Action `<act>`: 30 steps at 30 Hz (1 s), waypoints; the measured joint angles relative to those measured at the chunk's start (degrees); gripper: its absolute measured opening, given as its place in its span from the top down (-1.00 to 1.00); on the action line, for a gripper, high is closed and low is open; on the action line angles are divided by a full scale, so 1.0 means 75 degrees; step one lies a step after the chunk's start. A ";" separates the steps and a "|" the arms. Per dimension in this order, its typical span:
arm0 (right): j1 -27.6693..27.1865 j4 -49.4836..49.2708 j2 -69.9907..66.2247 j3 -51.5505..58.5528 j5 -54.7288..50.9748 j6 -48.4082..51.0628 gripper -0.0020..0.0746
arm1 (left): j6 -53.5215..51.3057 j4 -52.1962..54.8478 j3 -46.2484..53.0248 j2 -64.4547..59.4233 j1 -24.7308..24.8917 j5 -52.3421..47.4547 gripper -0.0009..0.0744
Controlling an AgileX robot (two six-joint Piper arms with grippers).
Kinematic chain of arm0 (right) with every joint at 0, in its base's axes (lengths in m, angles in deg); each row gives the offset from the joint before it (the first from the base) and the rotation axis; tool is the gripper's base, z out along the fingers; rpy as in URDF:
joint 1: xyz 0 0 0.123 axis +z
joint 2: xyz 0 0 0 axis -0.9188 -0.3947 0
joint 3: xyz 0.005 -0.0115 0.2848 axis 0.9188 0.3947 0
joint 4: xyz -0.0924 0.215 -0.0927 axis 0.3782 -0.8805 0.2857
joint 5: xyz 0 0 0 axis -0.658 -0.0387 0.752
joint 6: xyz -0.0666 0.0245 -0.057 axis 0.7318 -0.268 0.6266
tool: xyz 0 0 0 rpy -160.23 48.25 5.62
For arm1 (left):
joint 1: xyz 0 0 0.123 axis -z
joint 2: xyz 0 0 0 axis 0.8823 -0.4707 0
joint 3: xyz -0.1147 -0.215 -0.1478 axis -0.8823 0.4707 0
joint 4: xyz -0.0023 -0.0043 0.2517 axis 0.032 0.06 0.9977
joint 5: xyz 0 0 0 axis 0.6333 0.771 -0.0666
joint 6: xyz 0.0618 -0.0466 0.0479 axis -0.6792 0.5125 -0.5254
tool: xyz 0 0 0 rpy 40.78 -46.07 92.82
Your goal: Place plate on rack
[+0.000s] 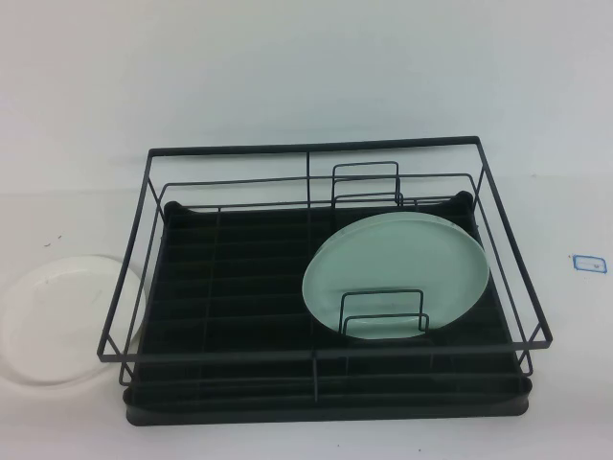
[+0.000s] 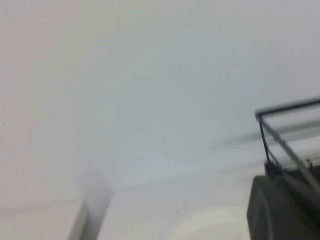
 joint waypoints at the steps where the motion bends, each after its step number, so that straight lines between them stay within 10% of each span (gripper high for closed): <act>1: 0.0000 0.0000 0.0000 0.0000 0.0183 0.0000 0.90 | -0.0029 0.0000 0.0000 0.0000 0.0000 0.0100 0.97; 23: 0.0000 -0.0021 0.0000 0.0000 0.3598 0.0000 0.90 | 0.2447 -0.0270 -0.0138 -0.0027 0.0000 0.1190 0.97; 30: 0.0000 0.2413 0.0000 -0.0721 0.2516 -0.0401 0.90 | 0.0297 -0.1349 -0.2433 -0.0463 -0.0006 -0.0372 0.97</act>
